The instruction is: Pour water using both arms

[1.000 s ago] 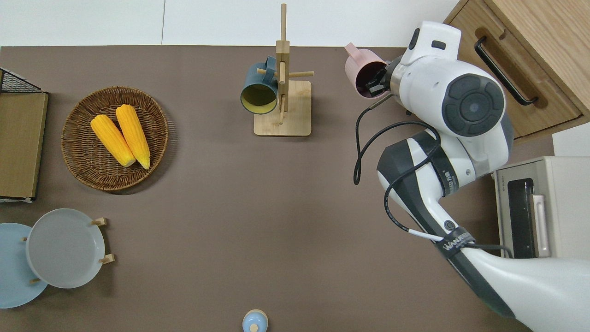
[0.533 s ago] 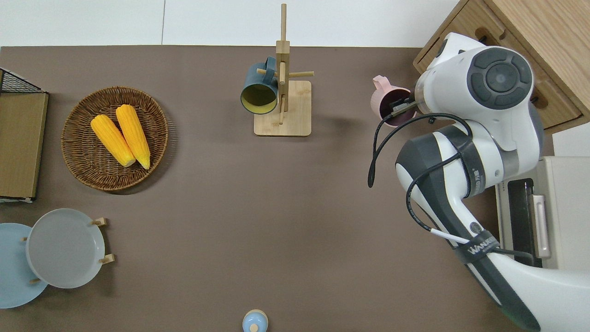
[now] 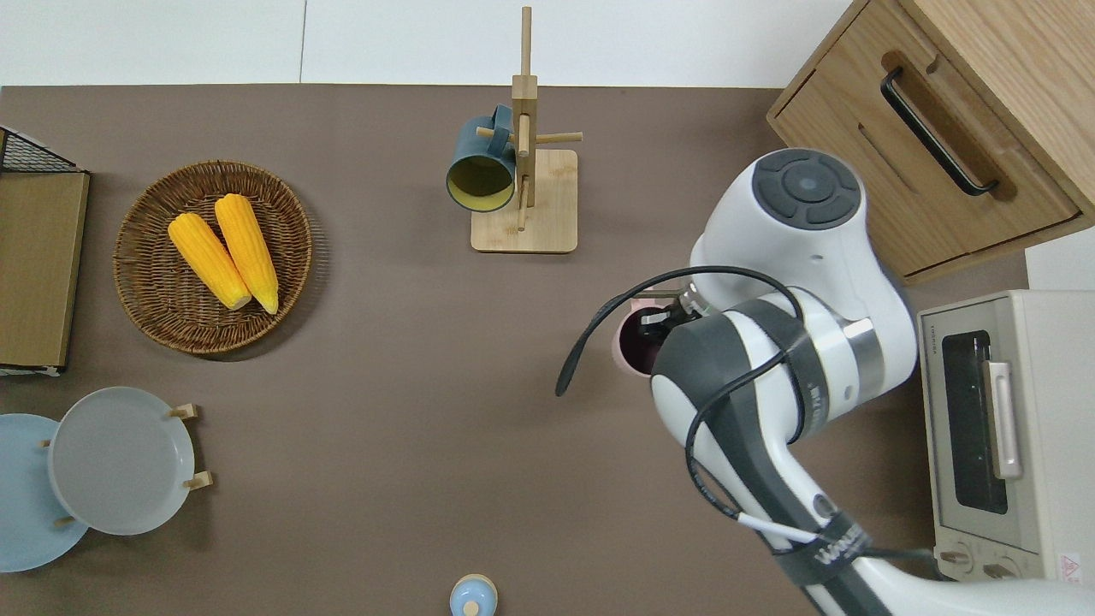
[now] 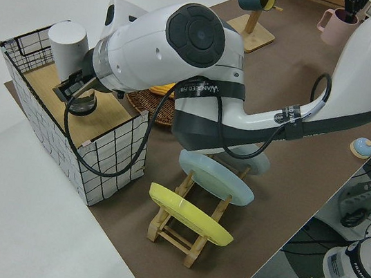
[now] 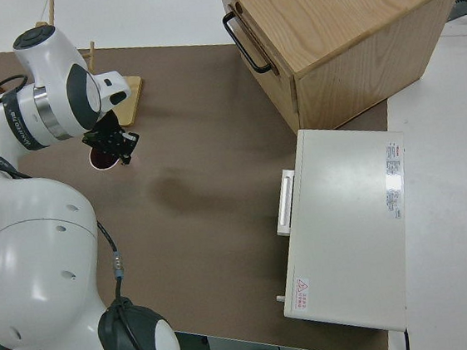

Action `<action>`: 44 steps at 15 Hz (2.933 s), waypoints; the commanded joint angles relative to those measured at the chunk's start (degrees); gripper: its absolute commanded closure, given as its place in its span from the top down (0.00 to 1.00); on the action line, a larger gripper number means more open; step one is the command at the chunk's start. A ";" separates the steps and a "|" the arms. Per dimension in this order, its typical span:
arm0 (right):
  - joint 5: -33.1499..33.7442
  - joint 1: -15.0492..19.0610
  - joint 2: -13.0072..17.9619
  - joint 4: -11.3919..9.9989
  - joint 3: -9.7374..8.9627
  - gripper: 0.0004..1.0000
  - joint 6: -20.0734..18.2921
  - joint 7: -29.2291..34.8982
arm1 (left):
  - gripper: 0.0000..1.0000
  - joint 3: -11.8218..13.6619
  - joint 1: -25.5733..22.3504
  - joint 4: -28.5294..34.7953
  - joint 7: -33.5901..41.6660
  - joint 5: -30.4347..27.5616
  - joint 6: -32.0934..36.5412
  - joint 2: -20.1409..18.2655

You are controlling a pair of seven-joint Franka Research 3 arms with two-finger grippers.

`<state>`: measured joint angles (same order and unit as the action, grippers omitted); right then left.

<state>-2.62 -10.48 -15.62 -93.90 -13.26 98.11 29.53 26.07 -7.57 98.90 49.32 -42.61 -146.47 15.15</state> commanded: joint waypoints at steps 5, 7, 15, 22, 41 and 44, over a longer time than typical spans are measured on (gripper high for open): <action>-6.26 -9.11 -4.15 1.43 0.51 0.00 4.54 16.94 | 0.00 -0.67 2.91 -0.28 -18.46 15.62 6.44 -7.24; -6.17 -11.40 -7.48 4.49 0.25 0.00 6.56 22.13 | 0.00 -1.72 3.00 -0.28 -22.50 19.13 8.64 -8.99; -11.44 -15.44 -15.58 12.49 0.07 0.00 12.99 29.79 | 0.00 -12.17 3.00 1.56 -47.19 38.90 21.12 -18.66; -11.53 -17.65 -20.24 13.13 -0.89 0.00 20.45 32.69 | 0.00 -20.35 2.91 10.51 -58.98 45.86 23.07 -26.22; -15.05 -6.33 -7.52 12.60 -3.00 0.99 15.47 35.36 | 0.00 -30.73 3.09 29.15 -63.91 46.31 22.54 -37.92; -12.43 -1.49 -2.33 11.81 -2.66 0.99 7.12 25.69 | 0.00 -31.87 4.84 30.30 -64.79 44.64 23.15 -38.01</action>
<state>-16.53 -16.81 -23.99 -78.29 -15.22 110.67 63.19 -5.18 -4.76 126.96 -13.38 2.36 -122.90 -20.19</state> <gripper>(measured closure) 0.004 0.348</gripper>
